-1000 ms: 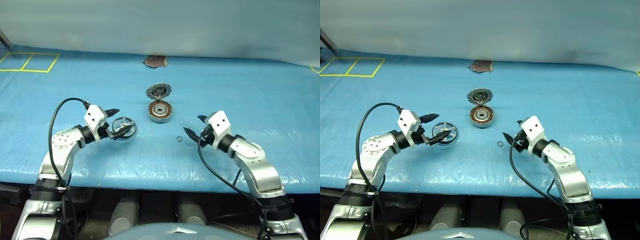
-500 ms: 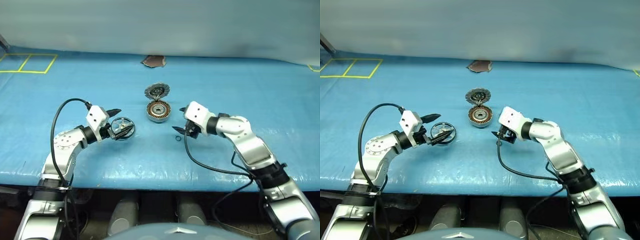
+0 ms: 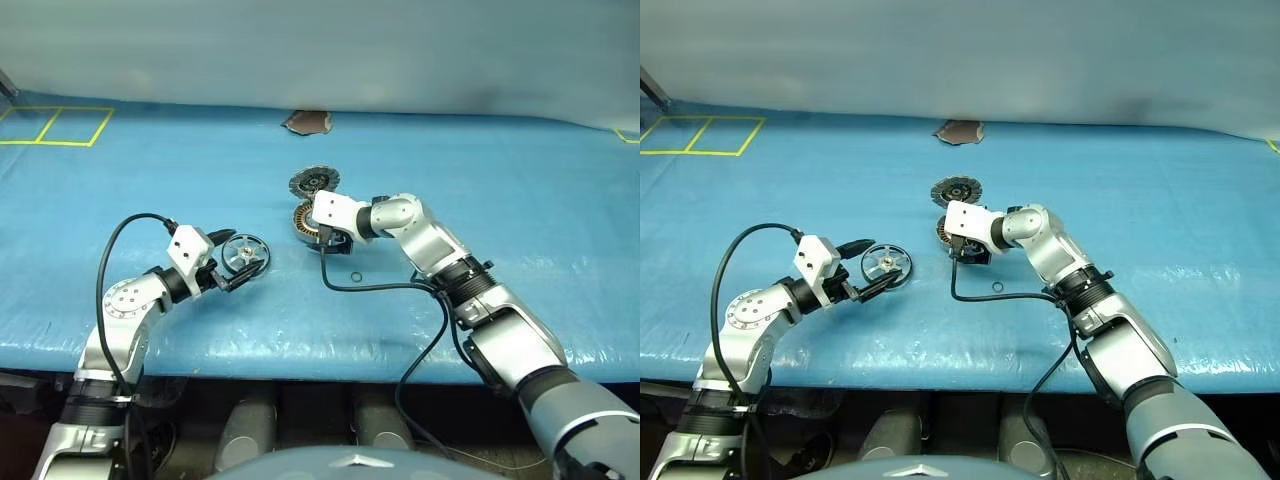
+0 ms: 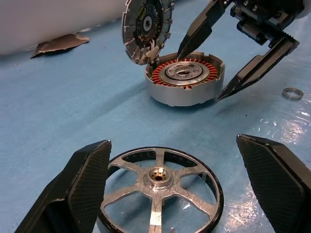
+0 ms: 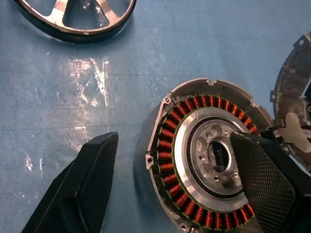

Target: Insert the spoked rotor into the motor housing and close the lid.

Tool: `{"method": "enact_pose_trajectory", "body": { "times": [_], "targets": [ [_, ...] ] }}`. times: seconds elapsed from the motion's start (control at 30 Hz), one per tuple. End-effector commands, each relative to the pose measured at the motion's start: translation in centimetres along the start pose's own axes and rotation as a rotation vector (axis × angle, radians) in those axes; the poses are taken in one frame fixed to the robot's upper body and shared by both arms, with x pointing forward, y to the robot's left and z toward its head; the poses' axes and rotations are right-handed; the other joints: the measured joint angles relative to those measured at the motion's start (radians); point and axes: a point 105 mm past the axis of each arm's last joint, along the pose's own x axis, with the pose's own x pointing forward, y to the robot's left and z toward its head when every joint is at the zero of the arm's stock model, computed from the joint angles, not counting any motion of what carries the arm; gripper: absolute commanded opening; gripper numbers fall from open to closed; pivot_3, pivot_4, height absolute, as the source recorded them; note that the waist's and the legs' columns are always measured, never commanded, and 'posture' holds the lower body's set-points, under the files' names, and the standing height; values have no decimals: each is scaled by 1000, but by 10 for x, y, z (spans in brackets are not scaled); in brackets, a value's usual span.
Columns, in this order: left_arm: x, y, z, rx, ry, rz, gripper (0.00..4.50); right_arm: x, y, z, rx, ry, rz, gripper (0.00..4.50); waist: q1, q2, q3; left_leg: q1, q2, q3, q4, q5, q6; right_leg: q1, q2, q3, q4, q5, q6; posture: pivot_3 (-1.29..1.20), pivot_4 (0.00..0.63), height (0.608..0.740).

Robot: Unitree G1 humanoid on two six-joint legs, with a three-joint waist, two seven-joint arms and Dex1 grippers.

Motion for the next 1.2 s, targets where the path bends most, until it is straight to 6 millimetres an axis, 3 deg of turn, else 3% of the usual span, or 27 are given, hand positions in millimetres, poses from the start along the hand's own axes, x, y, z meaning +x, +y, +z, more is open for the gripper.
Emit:
{"method": "enact_pose_trajectory", "body": {
  "times": [0.03, 0.33, 0.53, 0.7, 0.87, 1.2],
  "targets": [
    [-9, 6, 12, 34, -25, 37, 4471, -1, -7, 3, -37, -1, -3, 3867, -2, 0, 0, 0, 0, 0, 0, 0, 0, 0, 0, 0, 0, 0, 0, 0, 150, 740],
    [-13, 8, 13, 41, -23, 61, 4471, 9, 3, -12, 35, 28, 72, 3867, -9, 0, 0, 3, 1, 0, 0, 1, -2, 2, 1, 0, 1, -2, -2, 0, 150, 740],
    [-13, 9, 14, 48, -22, 66, 4500, 14, 3, -13, 36, 42, 74, 2094, -15, -1, -1, 11, 1, -1, -1, 1, -2, 4, 2, 0, 1, -4, -2, 0, 150, 740],
    [-14, 10, 15, 50, -21, 67, 4500, 14, 3, -12, 45, 29, 71, 2056, -18, -1, -1, 18, 1, -2, -3, 1, -3, 11, 2, 0, 0, -5, -3, 0, 150, 740],
    [-19, 15, 14, 60, -4, 73, 4500, 7, 3, 9, 31, -63, 23, 2040, -18, -1, -1, 17, 1, -2, -4, 1, -3, 10, 2, 0, 0, -5, -3, 0, 150, 740],
    [-17, 21, 14, 73, 11, 70, 4500, 1, 45, 42, 109, -173, 57, 2040, -19, -1, -1, 15, 3, -2, -18, 2, -5, 6, 2, 0, 0, -7, -5, 0, 150, 740]
  ]
}}
